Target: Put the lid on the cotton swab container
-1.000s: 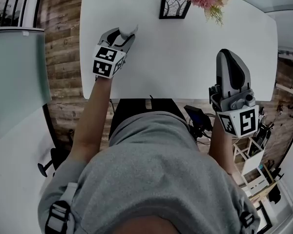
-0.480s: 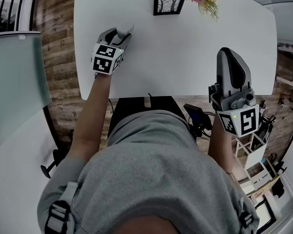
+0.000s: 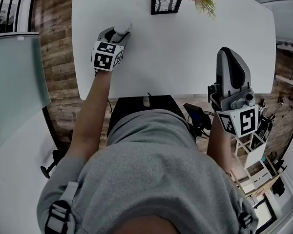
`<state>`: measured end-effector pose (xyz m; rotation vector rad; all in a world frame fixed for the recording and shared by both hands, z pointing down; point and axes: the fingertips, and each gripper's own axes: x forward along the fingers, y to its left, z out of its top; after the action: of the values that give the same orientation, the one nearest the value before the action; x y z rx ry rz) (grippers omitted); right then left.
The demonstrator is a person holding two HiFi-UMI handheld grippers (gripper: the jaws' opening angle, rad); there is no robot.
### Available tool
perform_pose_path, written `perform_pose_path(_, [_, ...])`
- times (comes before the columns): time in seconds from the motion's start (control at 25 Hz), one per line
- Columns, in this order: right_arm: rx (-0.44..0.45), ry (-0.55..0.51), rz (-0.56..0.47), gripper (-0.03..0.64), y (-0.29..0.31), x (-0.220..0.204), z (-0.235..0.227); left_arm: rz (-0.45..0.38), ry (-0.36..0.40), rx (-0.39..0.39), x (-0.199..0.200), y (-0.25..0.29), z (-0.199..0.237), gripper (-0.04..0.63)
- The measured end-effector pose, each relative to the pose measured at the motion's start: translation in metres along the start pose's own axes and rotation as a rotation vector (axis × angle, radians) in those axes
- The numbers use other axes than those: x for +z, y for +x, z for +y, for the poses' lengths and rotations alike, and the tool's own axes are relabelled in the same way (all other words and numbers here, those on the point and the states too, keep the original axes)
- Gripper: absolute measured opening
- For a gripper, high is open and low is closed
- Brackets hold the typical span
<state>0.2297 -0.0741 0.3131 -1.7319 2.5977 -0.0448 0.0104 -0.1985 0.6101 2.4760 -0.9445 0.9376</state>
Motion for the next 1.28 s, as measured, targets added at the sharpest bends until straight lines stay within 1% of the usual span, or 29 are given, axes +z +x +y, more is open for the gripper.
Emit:
perform_pose_path(0.16, [0.0, -0.002, -0.002, 0.03, 0.0, 0.001, -0.002, 0.021, -0.003, 0.013, -0.001, 0.004, 0.002, 0.196])
perform_pose_path(0.32, [0.0, 0.0, -0.002, 0.029, 0.001, 0.0, -0.004, 0.023, -0.007, 0.034, 0.0, 0.008, 0.003, 0.204])
perform_pose_path(0.48, [0.004, 0.003, -0.008, 0.03, 0.002, 0.001, -0.006, 0.013, -0.032, 0.029, 0.002, 0.007, 0.003, 0.244])
perform_pose_path(0.6, [0.011, 0.006, -0.013, 0.03, 0.005, 0.0, -0.006, -0.001, -0.04, 0.04, 0.003, 0.001, 0.005, 0.249])
perform_pose_path(0.76, [0.027, 0.009, -0.021, 0.029, 0.008, 0.003, -0.005, -0.021, -0.031, 0.061, 0.01, -0.013, 0.006, 0.261])
perform_pose_path(0.96, [0.049, 0.009, -0.035, 0.03, 0.011, 0.009, -0.001, -0.053, -0.016, 0.069, 0.025, -0.03, 0.005, 0.275])
perform_pose_path(1.2, [0.074, 0.003, -0.05, 0.029, 0.013, 0.016, 0.003, -0.132, -0.015, 0.106, 0.049, -0.055, 0.005, 0.269])
perform_pose_path(1.28, [0.081, 0.002, -0.055, 0.029, 0.013, 0.018, 0.004, -0.156, -0.007, 0.131, 0.056, -0.063, 0.009, 0.207])
